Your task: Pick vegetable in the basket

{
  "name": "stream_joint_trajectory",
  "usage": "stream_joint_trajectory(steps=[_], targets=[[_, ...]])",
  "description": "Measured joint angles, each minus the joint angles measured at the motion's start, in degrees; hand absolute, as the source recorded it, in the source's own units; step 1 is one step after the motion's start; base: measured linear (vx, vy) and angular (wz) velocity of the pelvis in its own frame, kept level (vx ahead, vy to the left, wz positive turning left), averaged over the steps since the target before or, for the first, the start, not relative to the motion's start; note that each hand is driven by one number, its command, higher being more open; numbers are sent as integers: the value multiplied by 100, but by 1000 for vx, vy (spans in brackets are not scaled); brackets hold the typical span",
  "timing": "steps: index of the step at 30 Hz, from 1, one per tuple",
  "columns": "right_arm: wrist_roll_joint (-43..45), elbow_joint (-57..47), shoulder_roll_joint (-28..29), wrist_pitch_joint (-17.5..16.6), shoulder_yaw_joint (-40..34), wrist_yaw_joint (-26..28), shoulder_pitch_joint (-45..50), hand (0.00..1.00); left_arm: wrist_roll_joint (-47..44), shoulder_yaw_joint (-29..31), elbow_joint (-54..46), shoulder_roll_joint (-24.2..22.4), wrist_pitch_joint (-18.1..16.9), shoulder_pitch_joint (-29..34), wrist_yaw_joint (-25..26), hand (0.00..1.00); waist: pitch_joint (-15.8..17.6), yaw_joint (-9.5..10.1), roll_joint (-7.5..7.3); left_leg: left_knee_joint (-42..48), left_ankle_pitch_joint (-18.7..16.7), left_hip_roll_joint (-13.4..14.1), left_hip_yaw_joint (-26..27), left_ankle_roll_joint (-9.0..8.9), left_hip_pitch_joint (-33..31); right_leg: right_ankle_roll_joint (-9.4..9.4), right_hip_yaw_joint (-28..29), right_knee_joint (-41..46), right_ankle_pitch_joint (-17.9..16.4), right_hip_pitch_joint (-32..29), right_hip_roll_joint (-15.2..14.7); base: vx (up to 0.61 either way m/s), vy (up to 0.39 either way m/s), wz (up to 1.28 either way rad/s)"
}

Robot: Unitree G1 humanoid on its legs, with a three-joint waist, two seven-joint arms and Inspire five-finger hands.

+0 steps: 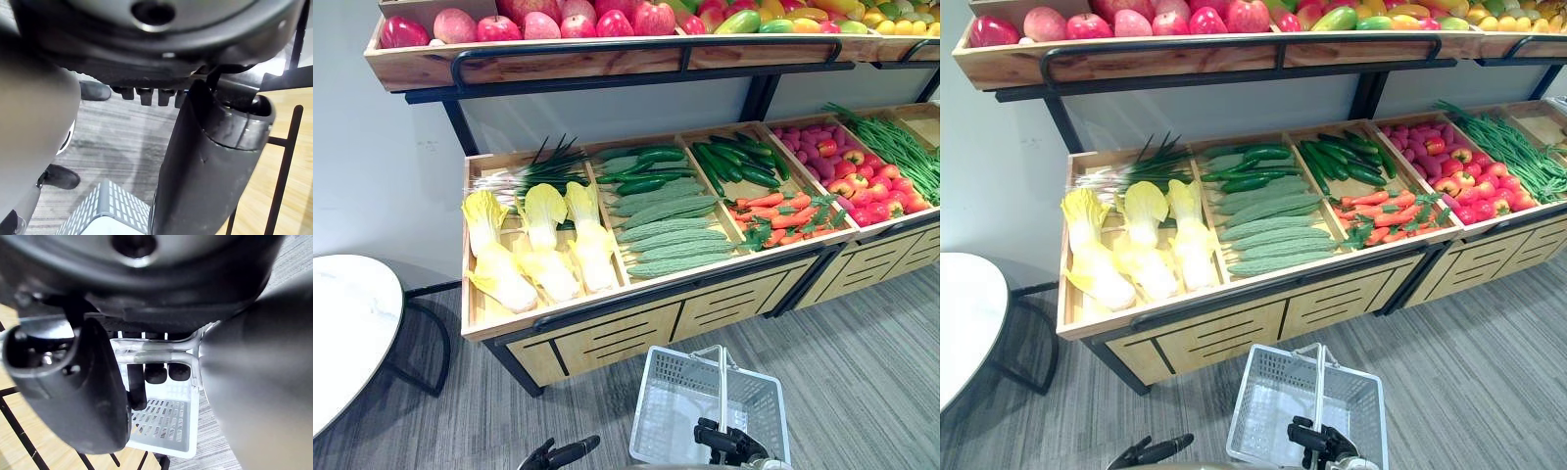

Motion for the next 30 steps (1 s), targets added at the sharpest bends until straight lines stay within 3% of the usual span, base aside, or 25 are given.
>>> stream_joint_trajectory(steps=[6,10,12,14,16,17,19,22,26,29,30], targets=[[89,21,5,24,-35,-108,31,0,-54,235,9,-51,-106,1,-34,100,1,85,-5,3,-3,52,-63,-4,-109,-11,-198,-285,115,97,6,4,-2,10],[273,15,22,83,-328,-202,133,0,-102,515,-4,-121,-246,14,-118,100,18,230,-36,95,-55,135,-190,-35,-137,-33,-360,-318,9,210,26,24,-29,24],[297,-16,139,80,-567,-203,130,0,-128,908,-234,-106,-428,25,-203,100,160,290,-192,1714,-628,344,-374,42,-845,-84,-468,-144,-194,217,-28,27,-75,36],[334,1,193,100,-688,-210,153,0,-146,932,-370,-69,-520,39,-247,100,228,364,-237,2828,-801,520,-413,94,-1322,-134,-530,-104,-203,399,-59,54,-79,22],[497,-4,102,130,-692,-208,170,0,-129,862,-374,-88,-497,65,-269,100,240,361,-119,2596,-940,546,-487,109,-1270,-127,-597,-108,-278,548,-33,63,-5,17],[550,3,71,147,-703,-229,168,0,-66,854,-368,-146,-502,63,-266,100,265,358,-63,2230,-927,471,-541,120,-1273,-85,-606,-122,-314,578,-31,34,108,4],[792,36,52,170,-716,-290,163,0,-22,842,-366,-146,-506,71,-271,100,274,375,-92,1953,-836,287,-623,121,-1179,39,-546,-35,-403,542,-124,92,135,-10],[1045,129,55,259,-787,-349,20,0,-27,803,-238,-67,-499,33,-211,100,326,374,-209,1842,-939,57,-309,245,-1017,166,-370,207,-530,363,-403,155,143,-31],[1125,129,47,198,-937,-343,27,0,-50,559,-113,-22,-467,-4,-143,100,355,351,-140,1638,-1028,-188,-146,353,-715,229,-418,355,-569,406,-621,138,156,-19],[1135,110,48,80,-1006,-343,17,0,-66,422,-111,-23,-464,-24,-164,100,422,325,-67,1372,-1055,-296,-143,397,-431,376,-633,1165,-673,182,-814,86,127,-3],[1134,100,47,-12,-1131,-341,0,0,-35,379,-113,-11,-457,-23,-193,100,457,322,-45,1200,-1054,-331,-159,405,-230,405,-718,1809,-714,-23,-928,45,92,4]])
